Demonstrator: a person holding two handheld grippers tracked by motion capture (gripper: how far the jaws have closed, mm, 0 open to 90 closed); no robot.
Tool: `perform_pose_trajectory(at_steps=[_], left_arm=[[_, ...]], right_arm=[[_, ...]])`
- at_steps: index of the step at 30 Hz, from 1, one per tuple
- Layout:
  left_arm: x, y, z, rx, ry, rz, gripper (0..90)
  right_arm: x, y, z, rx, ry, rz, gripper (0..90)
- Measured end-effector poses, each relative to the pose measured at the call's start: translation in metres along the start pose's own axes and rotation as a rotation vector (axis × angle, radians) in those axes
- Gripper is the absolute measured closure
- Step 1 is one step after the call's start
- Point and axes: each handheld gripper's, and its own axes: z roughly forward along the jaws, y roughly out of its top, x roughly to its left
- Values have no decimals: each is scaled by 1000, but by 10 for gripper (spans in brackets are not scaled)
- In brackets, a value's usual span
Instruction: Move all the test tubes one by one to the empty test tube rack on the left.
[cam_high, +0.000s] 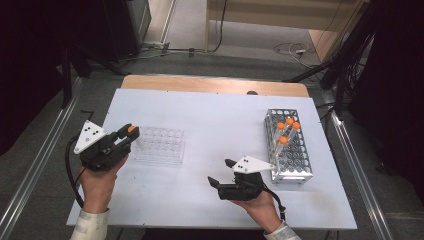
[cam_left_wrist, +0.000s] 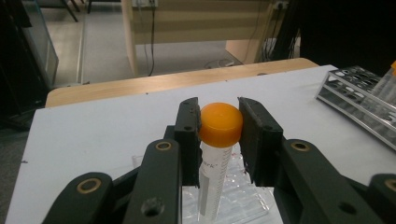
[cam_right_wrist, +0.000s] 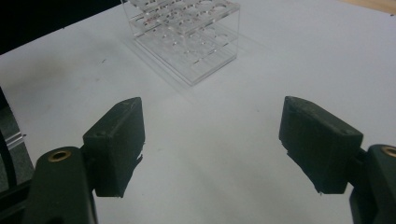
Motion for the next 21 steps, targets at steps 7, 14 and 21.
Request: perform_pose_trajectory(at_steps=[7,14,21], left_arm=[[4,1,3,-1,4,-4,704],[4,3,7,-3,-2,-5,704],[0,7,12,-2,-17,3,704]], right_arm=[[-1,0,-3,-6,-7,3,210],[-1,0,-4,-9,-8,4,211],[-3,0,-4,-8,-10,8,212]])
